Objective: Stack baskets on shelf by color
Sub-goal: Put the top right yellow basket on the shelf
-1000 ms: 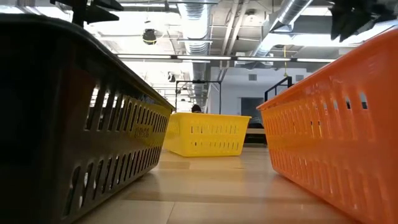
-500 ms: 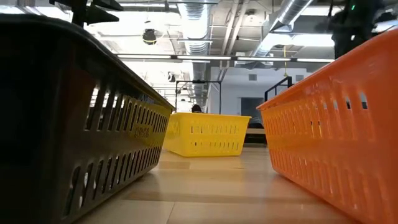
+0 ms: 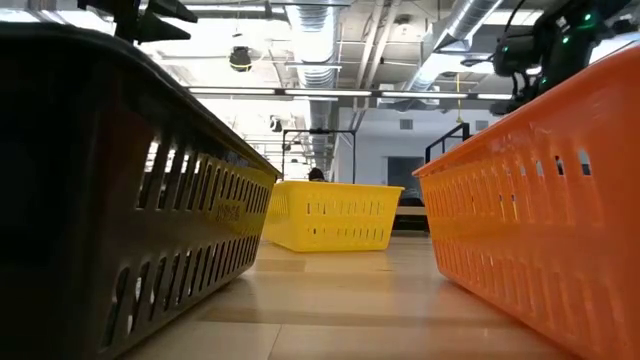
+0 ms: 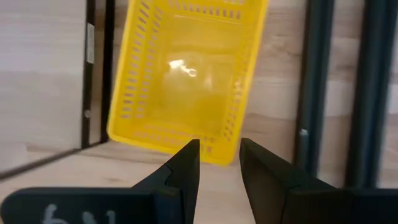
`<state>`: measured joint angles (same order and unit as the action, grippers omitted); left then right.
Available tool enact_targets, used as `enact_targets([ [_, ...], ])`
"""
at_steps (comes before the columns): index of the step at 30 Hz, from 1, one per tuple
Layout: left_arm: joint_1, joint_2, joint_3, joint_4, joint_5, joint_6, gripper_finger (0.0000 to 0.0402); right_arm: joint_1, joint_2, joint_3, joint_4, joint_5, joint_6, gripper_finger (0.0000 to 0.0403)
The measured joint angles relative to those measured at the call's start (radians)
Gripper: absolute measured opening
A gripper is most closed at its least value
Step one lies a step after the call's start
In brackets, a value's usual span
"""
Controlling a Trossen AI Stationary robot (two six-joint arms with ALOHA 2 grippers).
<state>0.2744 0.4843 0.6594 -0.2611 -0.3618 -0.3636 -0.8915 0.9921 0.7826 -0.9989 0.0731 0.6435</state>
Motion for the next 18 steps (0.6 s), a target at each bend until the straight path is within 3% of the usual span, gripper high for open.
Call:
enact_targets([
  [9, 0.000, 0.000, 0.000, -0.003, 0.000, -0.025, 0.0157, -0.028, 0.163, -0.003, 0.107, -0.030, -0.041, 0.0136],
  [18, 0.000, 0.000, 0.000, -0.003, 0.000, -0.025, 0.0158, -0.054, 0.273, -0.003, 0.103, -0.022, -0.078, 0.0136],
])
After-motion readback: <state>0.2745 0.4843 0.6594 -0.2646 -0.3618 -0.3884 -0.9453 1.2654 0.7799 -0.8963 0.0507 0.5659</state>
